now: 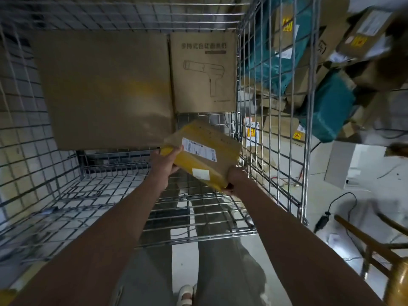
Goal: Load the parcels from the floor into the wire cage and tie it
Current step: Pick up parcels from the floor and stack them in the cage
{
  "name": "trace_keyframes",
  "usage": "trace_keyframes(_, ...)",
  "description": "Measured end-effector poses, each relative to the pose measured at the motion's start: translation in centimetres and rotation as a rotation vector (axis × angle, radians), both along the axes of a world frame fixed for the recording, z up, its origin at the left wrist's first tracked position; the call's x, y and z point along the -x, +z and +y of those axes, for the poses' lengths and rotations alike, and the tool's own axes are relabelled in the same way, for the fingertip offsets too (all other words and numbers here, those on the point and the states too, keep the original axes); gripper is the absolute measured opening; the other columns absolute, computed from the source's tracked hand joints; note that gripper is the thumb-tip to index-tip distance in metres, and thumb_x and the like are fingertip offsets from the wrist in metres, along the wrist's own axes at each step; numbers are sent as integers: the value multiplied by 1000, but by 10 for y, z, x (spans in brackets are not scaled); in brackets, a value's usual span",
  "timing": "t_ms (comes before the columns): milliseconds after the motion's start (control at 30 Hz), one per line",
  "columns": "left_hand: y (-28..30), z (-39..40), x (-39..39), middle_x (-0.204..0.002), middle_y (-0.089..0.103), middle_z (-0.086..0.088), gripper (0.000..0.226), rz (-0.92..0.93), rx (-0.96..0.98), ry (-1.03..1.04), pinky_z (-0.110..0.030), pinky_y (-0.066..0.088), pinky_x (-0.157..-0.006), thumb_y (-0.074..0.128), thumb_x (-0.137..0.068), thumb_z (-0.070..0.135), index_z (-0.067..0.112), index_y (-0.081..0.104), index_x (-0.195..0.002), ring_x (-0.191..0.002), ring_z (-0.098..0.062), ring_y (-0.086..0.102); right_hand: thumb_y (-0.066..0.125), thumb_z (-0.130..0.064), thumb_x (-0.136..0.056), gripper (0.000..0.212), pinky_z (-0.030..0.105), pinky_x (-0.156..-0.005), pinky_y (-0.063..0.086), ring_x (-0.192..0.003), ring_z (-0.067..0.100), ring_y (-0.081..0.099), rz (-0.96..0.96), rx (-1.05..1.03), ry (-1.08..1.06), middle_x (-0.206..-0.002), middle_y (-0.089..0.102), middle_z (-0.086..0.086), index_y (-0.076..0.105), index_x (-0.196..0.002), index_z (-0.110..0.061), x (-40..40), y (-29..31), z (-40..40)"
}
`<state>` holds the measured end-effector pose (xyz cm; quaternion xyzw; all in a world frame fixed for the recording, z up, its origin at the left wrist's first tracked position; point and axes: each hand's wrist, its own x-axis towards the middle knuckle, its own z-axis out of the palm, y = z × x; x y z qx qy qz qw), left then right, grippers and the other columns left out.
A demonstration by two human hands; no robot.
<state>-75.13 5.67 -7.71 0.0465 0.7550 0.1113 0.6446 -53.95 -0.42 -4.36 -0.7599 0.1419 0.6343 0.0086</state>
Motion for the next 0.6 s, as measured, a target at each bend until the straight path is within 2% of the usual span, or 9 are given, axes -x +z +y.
trace_keyframes(67, 2, 5, -14, -124, 61, -5, 74, -6, -28, 25, -46, 63, -82, 88, -79, 29, 28, 39, -135, -109, -27, 66, 39, -30, -107, 32, 45, -70, 64, -91, 34, 73, 25, 31, -54, -110, 71, 17, 57, -123, -9, 10, -1, -4)
trace_keyframes(133, -1, 5, -29, -117, 62, -2, 71, -7, -52, 25, -45, 60, -85, 86, -82, 27, 30, 36, -132, -104, -24, 66, 38, -27, -108, 26, 42, -63, 63, -88, 34, 72, 23, 43, -143, -99, 71, 16, 56, -117, -10, 21, -7, -10)
trace_keyframes(200, -7, 5, -39, -118, 65, -4, 77, 17, -56, 55, -38, 59, -77, 85, -82, 28, 25, 35, -140, -103, -23, 67, 36, -24, -108, 29, 48, -78, 61, -92, 40, 72, 19, 22, -133, -85, 73, 18, 55, -122, -6, 26, -19, -20)
trace_keyframes(267, -10, 2, -37, -115, 66, -3, 68, 42, -66, 38, -30, 56, -67, 84, -84, 29, 22, 41, -136, -95, -18, 68, 38, -22, -107, 30, 58, -91, 56, -96, 45, 72, 38, 8, -142, -98, 73, 22, 55, -126, -7, 28, -28, -28)
trace_keyframes(333, -12, -4, -25, -114, 68, 0, 58, 24, -52, -4, -31, 56, -68, 83, -83, 31, 24, 50, -131, -97, -16, 69, 42, -19, -105, 26, 60, -84, 58, -95, 46, 72, 83, 30, -266, -114, 68, 25, 55, -127, -11, 26, -24, -28)
trace_keyframes(400, -12, -4, -1, -114, 71, -2, 58, -5, -7, -38, -36, 60, -75, 85, -79, 34, 23, 55, -128, -101, -20, 71, 48, -19, -103, 28, 56, -74, 61, -89, 44, 73, 77, 23, -356, -114, 65, 28, 51, -129, -10, 20, -23, -28)
trace_keyframes(467, -10, 3, 25, -117, 74, -7, 62, -74, 34, -75, -44, 62, -87, 85, -78, 35, 19, 56, -130, -104, -25, 74, 52, -26, -102, 36, 51, -65, 63, -81, 42, 74, 75, -15, -380, -114, 65, 30, 47, -132, -6, 19, -17, -23)
trace_keyframes(533, -7, 15, 51, -119, 75, -10, 53, -164, 41, -107, -44, 60, -92, 78, -86, 30, 11, 57, -132, -105, -25, 74, 53, -38, -102, 42, 42, -55, 63, -71, 35, 73, 32, -28, -359, -117, 65, 28, 44, -129, -7, 19, -18, -21)
trace_keyframes(600, -5, 30, 74, -121, 73, -10, 37, -226, 31, -146, -38, 58, -86, 67, -96, 26, 8, 59, -127, -103, -22, 73, 57, -50, -98, 52, 44, -70, 64, -84, 32, 70, 1, -70, -418, -116, 64, 20, 45, -129, -11, 21, -25, -18)
